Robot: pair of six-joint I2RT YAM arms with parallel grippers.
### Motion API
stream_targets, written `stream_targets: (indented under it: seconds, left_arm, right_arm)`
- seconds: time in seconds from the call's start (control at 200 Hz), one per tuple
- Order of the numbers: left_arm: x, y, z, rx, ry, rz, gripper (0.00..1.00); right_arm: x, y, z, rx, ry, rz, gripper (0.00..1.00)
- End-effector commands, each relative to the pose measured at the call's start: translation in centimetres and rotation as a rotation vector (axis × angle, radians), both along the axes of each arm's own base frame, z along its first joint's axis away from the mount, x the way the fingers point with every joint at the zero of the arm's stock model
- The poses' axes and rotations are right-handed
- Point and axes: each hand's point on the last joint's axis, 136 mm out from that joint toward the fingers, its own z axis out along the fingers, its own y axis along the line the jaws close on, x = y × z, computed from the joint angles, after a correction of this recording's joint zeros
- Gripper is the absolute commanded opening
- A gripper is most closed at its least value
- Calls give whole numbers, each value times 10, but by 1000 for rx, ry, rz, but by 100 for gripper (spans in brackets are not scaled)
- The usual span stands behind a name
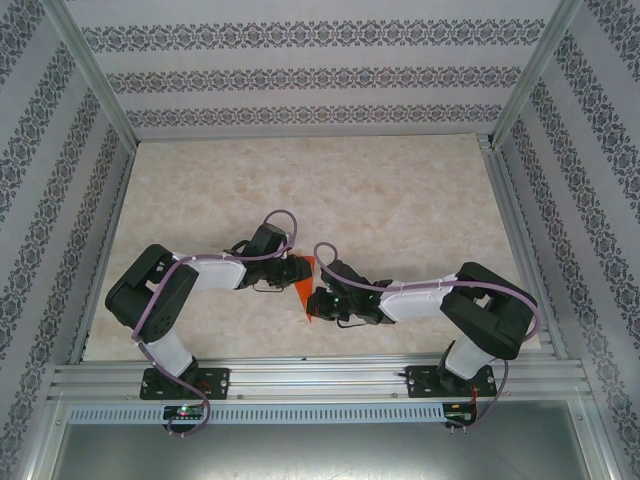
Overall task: Fold a paper plane with a square sheet of paper (pick it up from the middle)
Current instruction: Fold the wing for the fifth time at the center of the table.
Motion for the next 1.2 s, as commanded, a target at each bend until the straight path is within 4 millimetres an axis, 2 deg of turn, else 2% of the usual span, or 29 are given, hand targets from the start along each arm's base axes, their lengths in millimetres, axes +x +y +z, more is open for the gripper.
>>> stream_targets:
  seconds: [0.0, 0.12, 0.21, 0.4, 0.5, 0.664, 0.784, 0.964, 1.194]
  left_arm:
    - [-21, 22, -36, 115, 135, 33, 35]
    - [-21, 22, -37, 116, 135, 33, 35]
    - [-22, 22, -37, 117, 137, 34, 35]
    - [-22, 22, -38, 117, 138, 31, 35]
    - [-22, 21, -38, 113, 140, 28, 35]
    - [-21, 21, -38, 113, 139, 27, 35]
    - [-22, 21, -38, 113, 140, 27, 35]
    - [-22, 20, -38, 108, 140, 20, 35]
    - [-22, 20, -38, 110, 142, 20, 35]
  right_arm:
    - [-26, -14, -28, -88, 76, 22, 6]
    - [-26, -16, -29, -94, 73, 12, 7]
    - [-22, -13, -20, -80, 52, 6, 7]
    - [-15, -8, -4, -36, 27, -12, 14]
    - [-12, -8, 2, -18, 16, -19, 12]
    - [-13, -7, 1, -11, 27, -17, 10]
    - [-13, -11, -1, -16, 27, -28, 15]
    - [0, -15, 5, -8, 11, -61, 21]
    - [5, -8, 8, 20, 13, -50, 16]
